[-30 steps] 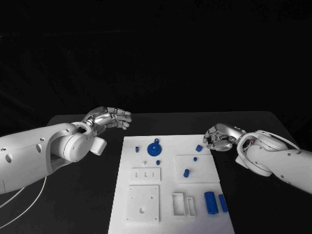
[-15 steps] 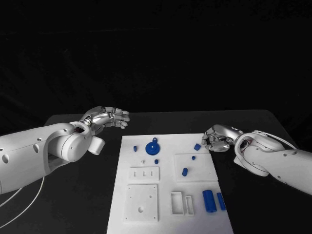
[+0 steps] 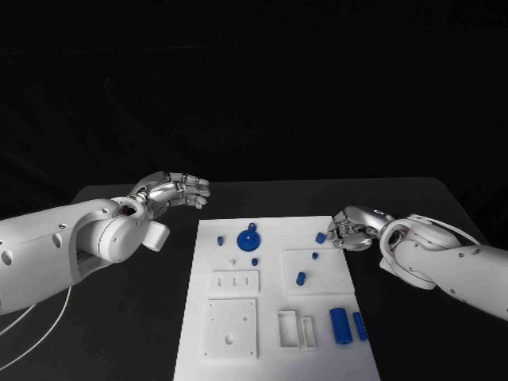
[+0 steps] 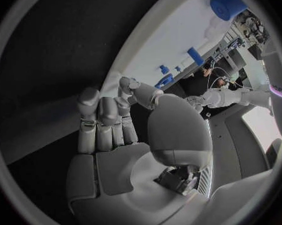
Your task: Assemble the parts on the task board
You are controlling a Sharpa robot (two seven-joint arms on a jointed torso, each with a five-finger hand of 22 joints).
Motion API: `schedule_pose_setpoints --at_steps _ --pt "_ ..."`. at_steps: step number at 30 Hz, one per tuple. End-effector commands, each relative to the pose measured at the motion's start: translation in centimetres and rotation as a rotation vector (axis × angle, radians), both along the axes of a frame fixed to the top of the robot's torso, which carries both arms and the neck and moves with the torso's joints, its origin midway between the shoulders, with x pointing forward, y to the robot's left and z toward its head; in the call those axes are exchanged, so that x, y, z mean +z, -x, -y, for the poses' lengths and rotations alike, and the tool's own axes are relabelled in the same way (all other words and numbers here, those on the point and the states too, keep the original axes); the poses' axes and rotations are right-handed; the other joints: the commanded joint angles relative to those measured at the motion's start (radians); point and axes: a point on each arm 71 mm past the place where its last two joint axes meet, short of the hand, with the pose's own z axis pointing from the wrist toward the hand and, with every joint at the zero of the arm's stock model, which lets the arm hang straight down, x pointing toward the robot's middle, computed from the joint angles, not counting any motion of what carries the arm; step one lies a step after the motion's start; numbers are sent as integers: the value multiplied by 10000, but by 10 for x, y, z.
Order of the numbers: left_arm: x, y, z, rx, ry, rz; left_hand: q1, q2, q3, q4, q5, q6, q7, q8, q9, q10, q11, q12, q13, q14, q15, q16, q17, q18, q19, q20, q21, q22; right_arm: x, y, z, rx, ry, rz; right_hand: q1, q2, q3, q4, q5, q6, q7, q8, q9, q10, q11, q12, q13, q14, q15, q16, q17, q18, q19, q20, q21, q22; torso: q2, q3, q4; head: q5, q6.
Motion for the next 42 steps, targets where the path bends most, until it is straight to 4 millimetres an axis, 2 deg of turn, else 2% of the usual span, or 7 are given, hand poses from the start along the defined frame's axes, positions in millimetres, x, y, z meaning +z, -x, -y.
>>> schedule_pose_setpoints --at_steps 1,12,15,17,22,31,42 --pt "1 0 1 -87 40 84 -98 -7 29 50 -56 -62 262 -58 -12 -39 1 -32 13 -64 28 38 -18 81 -37 0 43 171 -2 1 -1 86 185 -95 -116 15 15 -36 -26 78 30 50 16 -2 -49 10 -5 0 -64 -48 12 759 41 42 31 173 -1 -4 5 -1 -6" --pt "1 0 1 -98 42 86 -105 -6 28 54 -57 -62 263 -57 -11 -41 3 -34 14 -64 29 39 -20 80 -36 1 44 170 -2 0 -4 49 146 -47 -220 91 27 -13 -27 64 34 15 22 0 -47 -7 -10 1 -64 -58 11 759 44 45 29 167 4 -4 0 21 -4" --pt "1 0 1 -91 40 87 -106 -6 28 55 -57 -63 263 -58 -12 -41 3 -34 14 -65 30 40 -21 80 -37 1 44 170 -1 -1 -5 -8 -13 1 -306 122 77 47 -58 -181 93 -155 -37 -19 3 -31 -13 -10 -29 -73 10 759 34 45 12 156 2 -4 -5 27 -2" --pt "1 0 1 -99 42 88 -107 -6 28 55 -57 -63 263 -58 -12 -42 3 -35 14 -65 30 40 -21 80 -37 1 44 170 -1 -1 -7 -57 -75 -6 -402 49 101 156 -80 -470 190 -351 -128 -19 94 -32 -8 -6 53 -74 14 759 45 43 9 151 -1 -1 -7 32 -3" --pt "1 0 1 -114 47 88 -109 -7 27 56 -57 -64 264 -58 -12 -43 4 -36 15 -65 30 40 -22 80 -37 2 44 170 -2 -3 -11 -164 -88 -20 -1106 -427 -521 708 -127 -916 375 -639 -272 -26 275 -9 14 30 227 -51 35 759 116 43 43 152 0 1 0 38 -11" --pt "1 0 1 -98 41 88 -110 -11 27 54 -57 -67 264 -60 -12 -44 4 -37 16 -67 30 41 -24 80 -38 1 44 170 -3 -5 -18 -295 -49 -64 -1281 -584 -969 1023 -302 -1184 464 -805 -369 -119 355 -23 26 7 300 -69 47 759 69 -8 -3 138 -3 0 5 53 -30" --pt "1 0 1 -95 39 88 -107 -14 29 51 -56 -70 265 -61 -13 -46 4 -39 17 -68 30 42 -26 80 -40 1 44 170 -6 -7 -28 -265 38 -104 -1340 -651 -1079 1222 -392 -1231 499 -837 -399 -161 390 -23 33 -8 334 -77 55 759 48 -21 -22 138 2 -3 8 85 -36"
